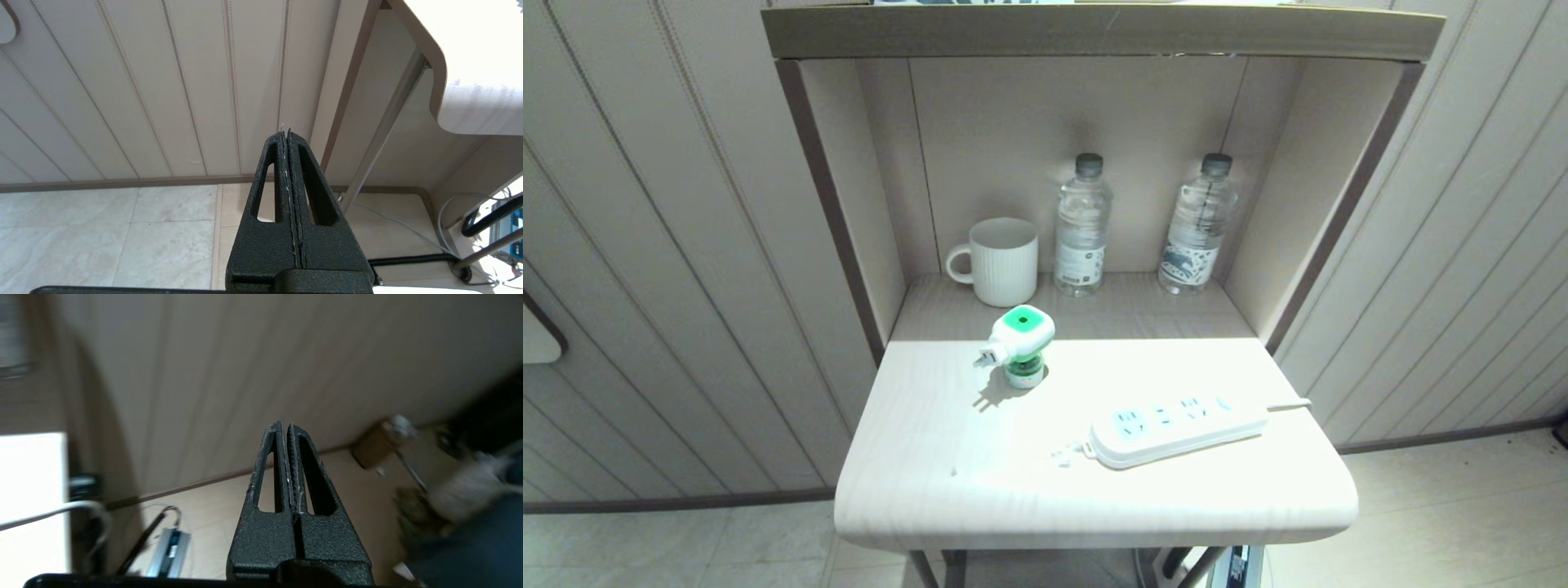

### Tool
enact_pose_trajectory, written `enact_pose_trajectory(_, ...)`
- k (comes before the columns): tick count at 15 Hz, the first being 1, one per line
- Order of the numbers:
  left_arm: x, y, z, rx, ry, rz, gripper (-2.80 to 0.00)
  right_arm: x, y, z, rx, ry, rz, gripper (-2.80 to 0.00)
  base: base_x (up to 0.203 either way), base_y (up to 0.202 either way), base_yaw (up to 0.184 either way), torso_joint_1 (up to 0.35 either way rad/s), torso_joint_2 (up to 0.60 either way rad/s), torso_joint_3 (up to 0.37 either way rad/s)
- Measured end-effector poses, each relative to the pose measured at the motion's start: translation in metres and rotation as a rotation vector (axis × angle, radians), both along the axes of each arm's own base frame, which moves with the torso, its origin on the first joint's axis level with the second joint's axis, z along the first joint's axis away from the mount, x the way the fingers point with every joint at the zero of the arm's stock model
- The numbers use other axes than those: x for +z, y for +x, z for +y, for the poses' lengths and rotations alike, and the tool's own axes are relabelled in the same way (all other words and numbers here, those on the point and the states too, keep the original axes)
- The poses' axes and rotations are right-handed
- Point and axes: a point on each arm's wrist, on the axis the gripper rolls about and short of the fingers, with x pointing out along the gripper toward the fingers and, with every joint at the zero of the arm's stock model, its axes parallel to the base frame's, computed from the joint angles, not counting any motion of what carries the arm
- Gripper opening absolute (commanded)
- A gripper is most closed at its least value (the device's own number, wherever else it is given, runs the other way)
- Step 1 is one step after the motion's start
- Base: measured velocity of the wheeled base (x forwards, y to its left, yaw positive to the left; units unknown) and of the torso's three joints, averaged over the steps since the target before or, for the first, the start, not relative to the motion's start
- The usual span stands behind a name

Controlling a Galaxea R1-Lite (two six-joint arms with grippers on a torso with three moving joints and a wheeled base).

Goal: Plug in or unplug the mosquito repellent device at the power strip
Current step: Pick up the mosquito repellent liquid

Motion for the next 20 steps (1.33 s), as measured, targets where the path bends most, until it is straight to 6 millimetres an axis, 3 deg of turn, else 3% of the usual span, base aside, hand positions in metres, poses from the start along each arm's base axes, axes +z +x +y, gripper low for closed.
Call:
enact_pose_trajectory(3,0.000,0.000,0.000,0.000,0.000,0.000,-2.80,-0.008,-0.048,-0.033,-0.222,0.010,-0.017,-2.80,0.000,0.000,0.000,0.000,0.00,0.000)
enact_pose_trajectory(6,0.000,0.000,0.000,0.000,0.000,0.000,-2.80,-0.040,-0.092,-0.043,-0.347,0.000,0.010,-2.80,0.000,0.000,0.000,0.000,0.00,0.000)
enact_pose_trajectory(12,0.000,0.000,0.000,0.000,0.000,0.000,-2.80,-0.131,-0.124,-0.043,-0.389,0.001,0.065,-2.80,0.000,0.000,0.000,0.000,0.00,0.000)
enact_pose_trajectory(15,0.000,0.000,0.000,0.000,0.000,0.000,-2.80,-0.159,-0.132,-0.040,-0.272,0.082,-0.021,-2.80,0.000,0.000,0.000,0.000,0.00,0.000)
enact_pose_trajectory(18,0.000,0.000,0.000,0.000,0.000,0.000,-2.80,-0.172,-0.134,-0.035,-0.002,0.203,-0.104,-2.80,0.000,0.000,0.000,0.000,0.00,0.000)
enact_pose_trajectory(20,0.000,0.000,0.000,0.000,0.000,0.000,-2.80,-0.184,-0.129,-0.030,0.208,0.200,-0.053,-2.80,0.000,0.000,0.000,0.000,0.00,0.000)
